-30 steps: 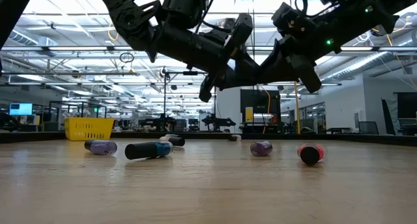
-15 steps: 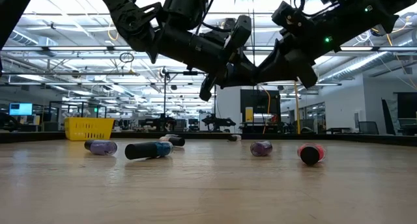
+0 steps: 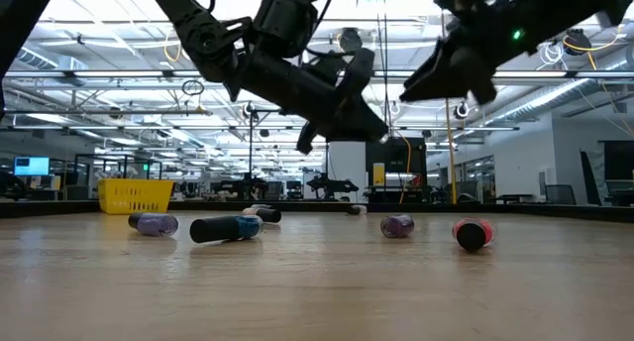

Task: Pick & Place Nail Polish
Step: Put the dark green nail polish into the yellow bin

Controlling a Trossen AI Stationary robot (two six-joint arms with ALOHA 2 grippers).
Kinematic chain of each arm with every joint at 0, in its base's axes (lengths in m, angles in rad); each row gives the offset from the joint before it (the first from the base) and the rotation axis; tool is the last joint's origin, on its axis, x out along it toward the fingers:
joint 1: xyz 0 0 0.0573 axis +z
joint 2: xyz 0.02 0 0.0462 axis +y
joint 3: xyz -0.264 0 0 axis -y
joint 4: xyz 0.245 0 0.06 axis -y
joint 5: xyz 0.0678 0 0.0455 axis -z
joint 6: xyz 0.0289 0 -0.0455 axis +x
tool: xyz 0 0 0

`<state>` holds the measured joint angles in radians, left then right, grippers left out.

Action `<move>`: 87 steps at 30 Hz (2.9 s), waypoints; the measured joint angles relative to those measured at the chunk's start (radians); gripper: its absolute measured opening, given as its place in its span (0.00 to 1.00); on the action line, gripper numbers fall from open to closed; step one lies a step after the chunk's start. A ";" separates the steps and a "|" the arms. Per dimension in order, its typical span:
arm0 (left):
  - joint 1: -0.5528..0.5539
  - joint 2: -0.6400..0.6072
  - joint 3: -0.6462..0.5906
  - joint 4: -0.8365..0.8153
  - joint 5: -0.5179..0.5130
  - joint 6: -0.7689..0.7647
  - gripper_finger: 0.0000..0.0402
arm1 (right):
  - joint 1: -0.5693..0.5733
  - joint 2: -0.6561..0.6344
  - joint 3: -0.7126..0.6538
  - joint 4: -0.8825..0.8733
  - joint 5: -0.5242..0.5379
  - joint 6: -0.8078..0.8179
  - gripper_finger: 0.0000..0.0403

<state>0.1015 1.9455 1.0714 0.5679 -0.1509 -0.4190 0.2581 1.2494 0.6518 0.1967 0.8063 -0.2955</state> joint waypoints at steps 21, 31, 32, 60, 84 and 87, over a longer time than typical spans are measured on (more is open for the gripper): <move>-0.064 -0.093 -0.003 -0.012 0.046 0.357 0.13 | 0.012 -0.478 -0.231 -0.013 -0.157 0.175 0.42; -0.033 -0.218 -0.147 0.097 0.045 0.345 0.13 | 0.012 -0.540 -0.283 0.004 -0.209 0.208 0.42; -0.029 -0.240 -0.179 0.128 0.037 0.338 0.13 | 0.012 -0.541 -0.284 0.014 -0.208 0.212 0.42; -0.074 -0.597 -0.579 0.298 -0.199 0.306 0.13 | -0.089 -0.583 -0.325 0.038 -0.497 0.293 0.42; -0.072 -0.628 -0.579 0.258 -0.173 0.330 0.13 | -0.129 -0.817 -0.406 0.016 -0.623 0.332 0.42; -0.073 -0.674 -0.578 0.195 -0.209 0.331 0.13 | -0.129 -0.844 -0.416 0.016 -0.623 0.332 0.42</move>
<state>0.0289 1.2720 0.4931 0.7630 -0.3603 -0.0877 0.1291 0.4054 0.2354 0.2123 0.1828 0.0364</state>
